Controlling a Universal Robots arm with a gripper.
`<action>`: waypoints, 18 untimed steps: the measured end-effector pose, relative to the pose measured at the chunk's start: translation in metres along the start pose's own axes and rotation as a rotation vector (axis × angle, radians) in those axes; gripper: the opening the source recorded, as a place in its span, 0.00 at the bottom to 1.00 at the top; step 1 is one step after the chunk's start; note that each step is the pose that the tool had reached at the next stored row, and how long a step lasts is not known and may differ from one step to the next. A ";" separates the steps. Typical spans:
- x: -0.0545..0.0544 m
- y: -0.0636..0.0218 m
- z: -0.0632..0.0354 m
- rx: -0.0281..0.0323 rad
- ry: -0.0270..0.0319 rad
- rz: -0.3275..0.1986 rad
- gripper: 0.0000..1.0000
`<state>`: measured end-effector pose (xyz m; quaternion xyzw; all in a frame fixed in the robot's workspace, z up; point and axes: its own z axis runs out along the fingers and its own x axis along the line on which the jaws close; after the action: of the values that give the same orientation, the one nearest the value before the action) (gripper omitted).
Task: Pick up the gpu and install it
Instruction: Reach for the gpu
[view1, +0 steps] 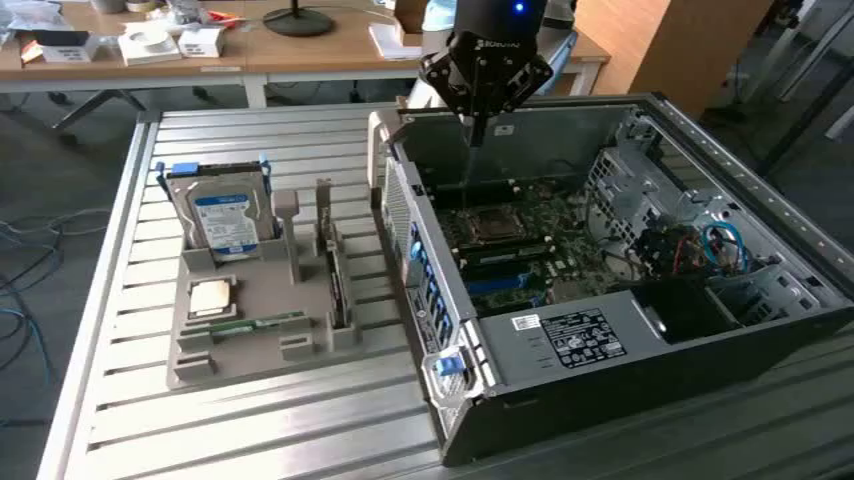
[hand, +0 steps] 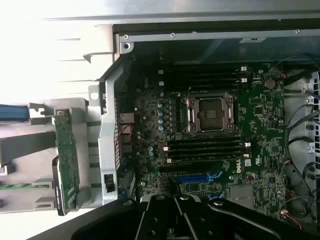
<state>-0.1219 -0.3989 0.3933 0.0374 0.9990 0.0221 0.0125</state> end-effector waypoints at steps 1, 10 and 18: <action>0.000 0.0000 0.0000 0.0000 0.0000 0.000 0.11; 0.001 -0.0001 0.0000 -0.0002 -0.0001 0.000 0.11; 0.011 -0.0008 -0.0003 0.0000 0.0000 0.000 0.11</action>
<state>-0.1325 -0.3988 0.3933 0.0374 0.9990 0.0221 0.0125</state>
